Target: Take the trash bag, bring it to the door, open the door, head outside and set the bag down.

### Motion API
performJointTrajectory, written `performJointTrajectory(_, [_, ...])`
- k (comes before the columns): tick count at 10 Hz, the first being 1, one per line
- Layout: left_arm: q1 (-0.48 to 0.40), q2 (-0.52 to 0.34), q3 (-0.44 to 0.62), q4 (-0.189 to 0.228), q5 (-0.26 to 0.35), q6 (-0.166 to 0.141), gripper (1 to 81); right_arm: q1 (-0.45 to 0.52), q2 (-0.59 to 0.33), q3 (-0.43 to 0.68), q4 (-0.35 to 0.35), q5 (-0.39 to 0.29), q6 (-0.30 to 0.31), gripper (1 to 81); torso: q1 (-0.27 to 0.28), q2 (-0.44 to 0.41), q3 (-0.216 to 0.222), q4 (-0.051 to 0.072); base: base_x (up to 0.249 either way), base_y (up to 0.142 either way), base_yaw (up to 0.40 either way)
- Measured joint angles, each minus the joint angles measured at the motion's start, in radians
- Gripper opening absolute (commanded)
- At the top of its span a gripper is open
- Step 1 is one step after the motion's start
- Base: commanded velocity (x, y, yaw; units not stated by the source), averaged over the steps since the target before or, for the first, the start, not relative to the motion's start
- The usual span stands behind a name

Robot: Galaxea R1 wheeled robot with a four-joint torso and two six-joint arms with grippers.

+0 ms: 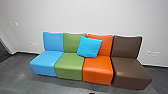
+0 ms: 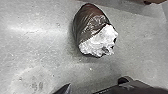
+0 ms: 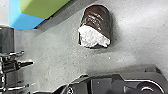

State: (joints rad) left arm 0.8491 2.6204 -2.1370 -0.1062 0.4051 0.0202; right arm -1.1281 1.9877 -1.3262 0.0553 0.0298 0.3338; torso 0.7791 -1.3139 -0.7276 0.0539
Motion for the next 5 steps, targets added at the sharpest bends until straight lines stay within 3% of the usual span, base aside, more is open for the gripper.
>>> performJointTrajectory(2, [0.000, -0.006, 0.076, 0.000, -0.003, 0.000, 81.1, 0.000, 0.000, 0.001, 0.000, 0.000, 0.000, 81.1, 0.047, -0.075, 0.000, 0.000, 0.000, 0.000, 0.000])
performJointTrajectory(5, [-0.003, -0.004, 0.063, 0.000, -0.003, 0.000, 81.1, -0.003, -0.007, 0.002, 0.000, -0.002, 0.000, 81.1, 0.111, -0.178, 0.000, 0.000, 0.000, 0.000, 0.000])
